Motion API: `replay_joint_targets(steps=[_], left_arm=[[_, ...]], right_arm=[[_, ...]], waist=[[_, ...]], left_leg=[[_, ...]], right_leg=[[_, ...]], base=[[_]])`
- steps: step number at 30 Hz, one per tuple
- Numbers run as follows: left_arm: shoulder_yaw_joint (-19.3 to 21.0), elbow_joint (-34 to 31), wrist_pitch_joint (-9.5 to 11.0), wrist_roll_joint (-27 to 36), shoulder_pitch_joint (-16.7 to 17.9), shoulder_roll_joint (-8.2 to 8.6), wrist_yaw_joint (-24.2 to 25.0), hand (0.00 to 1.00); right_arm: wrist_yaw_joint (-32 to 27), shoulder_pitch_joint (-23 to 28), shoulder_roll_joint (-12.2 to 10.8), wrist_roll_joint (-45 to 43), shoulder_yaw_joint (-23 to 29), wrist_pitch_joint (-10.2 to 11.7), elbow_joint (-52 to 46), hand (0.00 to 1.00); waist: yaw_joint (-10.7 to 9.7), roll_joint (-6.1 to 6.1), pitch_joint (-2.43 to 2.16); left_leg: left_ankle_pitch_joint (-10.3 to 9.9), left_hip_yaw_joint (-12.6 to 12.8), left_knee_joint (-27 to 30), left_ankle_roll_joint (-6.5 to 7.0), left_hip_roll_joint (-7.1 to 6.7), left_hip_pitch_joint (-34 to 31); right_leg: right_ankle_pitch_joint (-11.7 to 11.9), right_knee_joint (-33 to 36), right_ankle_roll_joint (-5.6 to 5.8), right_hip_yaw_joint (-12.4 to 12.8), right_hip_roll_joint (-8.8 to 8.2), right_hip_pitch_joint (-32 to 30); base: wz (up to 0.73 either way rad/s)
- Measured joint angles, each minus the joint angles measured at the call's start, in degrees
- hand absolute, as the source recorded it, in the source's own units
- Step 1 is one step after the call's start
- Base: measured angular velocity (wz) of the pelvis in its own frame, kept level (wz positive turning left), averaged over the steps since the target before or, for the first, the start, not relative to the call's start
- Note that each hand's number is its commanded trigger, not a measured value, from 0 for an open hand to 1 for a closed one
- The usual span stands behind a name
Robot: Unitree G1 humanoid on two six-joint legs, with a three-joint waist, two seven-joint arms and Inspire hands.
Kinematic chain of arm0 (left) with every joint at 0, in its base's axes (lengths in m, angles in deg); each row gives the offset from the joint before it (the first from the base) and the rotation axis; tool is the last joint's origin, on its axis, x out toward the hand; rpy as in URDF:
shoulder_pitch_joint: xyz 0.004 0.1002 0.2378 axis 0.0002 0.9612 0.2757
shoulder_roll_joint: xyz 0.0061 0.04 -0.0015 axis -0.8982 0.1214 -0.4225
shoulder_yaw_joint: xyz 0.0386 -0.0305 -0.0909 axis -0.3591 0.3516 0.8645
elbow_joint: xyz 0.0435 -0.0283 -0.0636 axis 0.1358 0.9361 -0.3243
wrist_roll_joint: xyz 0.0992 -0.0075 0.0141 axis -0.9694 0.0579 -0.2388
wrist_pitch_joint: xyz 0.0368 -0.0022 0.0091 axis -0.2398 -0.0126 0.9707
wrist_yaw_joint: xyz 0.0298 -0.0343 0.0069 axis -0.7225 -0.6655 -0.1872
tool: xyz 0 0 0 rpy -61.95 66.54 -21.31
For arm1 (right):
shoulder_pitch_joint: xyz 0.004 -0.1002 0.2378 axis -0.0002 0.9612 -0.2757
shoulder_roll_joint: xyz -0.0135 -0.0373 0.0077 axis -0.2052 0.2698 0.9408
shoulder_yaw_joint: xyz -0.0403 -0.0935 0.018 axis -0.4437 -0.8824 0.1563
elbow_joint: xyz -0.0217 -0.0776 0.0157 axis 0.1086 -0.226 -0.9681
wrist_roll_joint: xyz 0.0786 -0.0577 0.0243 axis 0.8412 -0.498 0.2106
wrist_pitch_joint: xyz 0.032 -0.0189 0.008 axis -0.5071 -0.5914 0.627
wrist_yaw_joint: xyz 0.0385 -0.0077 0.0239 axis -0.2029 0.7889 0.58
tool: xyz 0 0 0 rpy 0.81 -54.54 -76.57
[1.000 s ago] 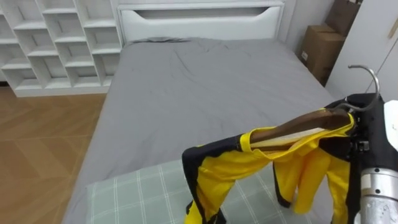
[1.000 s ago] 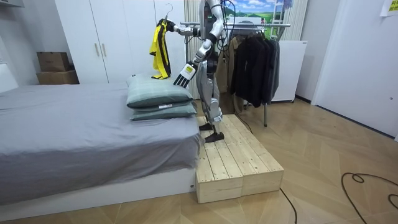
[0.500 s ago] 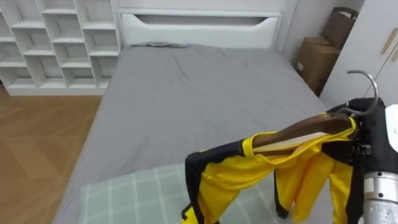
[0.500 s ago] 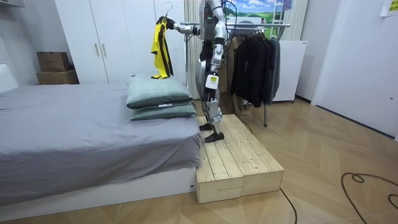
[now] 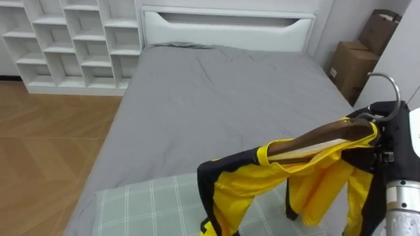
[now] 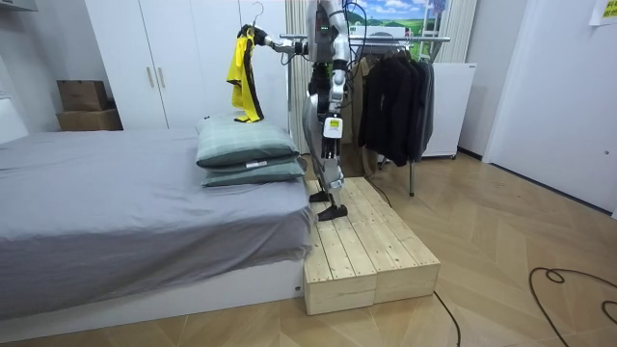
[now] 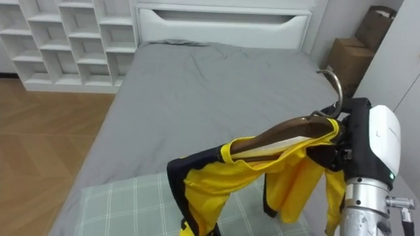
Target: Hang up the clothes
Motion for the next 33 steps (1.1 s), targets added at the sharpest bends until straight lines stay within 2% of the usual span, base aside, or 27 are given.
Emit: replay_joint_targets(steps=[10,14,21,24,27,31,32,33], left_arm=[[0.17,1.36,-0.52,-0.12,0.06,0.28,-1.50,0.00],[0.16,1.63,-0.86,-0.06,1.15,0.33,-1.47,0.00],[0.29,2.28,-1.02,-0.17,1.13,0.33,0.66,0.00],[0.30,2.17,-1.01,-0.92,0.92,0.24,1.61,0.00],[0.46,2.14,-0.98,-1.33,0.67,0.14,1.98,0.00],[1.02,2.23,-0.93,-1.33,-1.61,-0.31,1.44,0.00],[0.71,2.21,-0.99,-1.31,-2.28,-0.43,0.91,0.00],[0.18,2.24,-1.07,-1.30,-2.44,-0.57,0.52,0.00]], right_arm=[[1.67,-0.01,-0.28,-0.54,0.01,0.00,-0.95,1.00],[1.70,0.16,-0.28,-0.58,0.01,0.00,-0.94,1.00],[3.60,2.76,-0.34,0.56,1.13,0.00,-0.90,1.00],[3.67,3.34,-0.34,0.05,2.50,0.00,-0.97,1.00],[4.09,3.64,-0.34,-0.13,3.99,0.01,-0.98,1.00],[4.11,4.13,-0.43,-0.17,4.43,0.03,-0.98,1.00],[4.30,4.35,-0.65,-0.66,4.21,0.02,-0.97,1.00],[4.60,4.41,-0.69,-0.74,3.97,0.01,-0.97,1.00]], waist=[[0.26,-0.63,-0.26],[0.16,-0.98,-0.38],[-0.20,-0.70,-0.19],[-0.84,-0.43,-0.26],[-1.74,-0.23,-0.23],[-3.21,-0.30,-0.18],[-3.13,-0.27,-0.17],[-3.16,-0.28,-0.17]], left_leg=[[0.02,-1.09,0.04,0.04,-0.70,-0.02],[0.02,-1.23,0.14,0.04,-0.76,0.40],[-0.15,-0.37,0.38,0.28,-0.67,0.36],[-0.30,0.64,0.99,0.48,-0.47,-1.02],[-0.39,2.87,1.01,0.60,-0.01,-1.22],[-1.07,7.65,1.02,0.67,0.51,-1.25],[-1.50,9.78,1.05,0.59,0.81,-0.97],[-1.75,10.89,1.15,0.49,0.98,-0.83]], right_leg=[[-0.38,0.03,0.31,-0.99,-0.56,0.30],[-0.38,0.02,0.31,-0.83,-0.60,0.49],[-0.39,0.13,0.33,0.01,-0.63,-0.10],[-0.36,1.34,0.30,0.67,-0.65,-2.25],[-0.28,2.34,0.35,2.09,-0.51,-3.78],[-0.14,4.36,0.36,5.72,0.38,-6.78],[0.02,5.17,0.34,6.16,0.64,-7.76],[0.08,5.72,0.28,5.92,0.67,-8.33]], base=[[0.05],[0.00],[-0.04],[-0.19],[-0.34],[-0.57],[-0.83],[-1.01]])
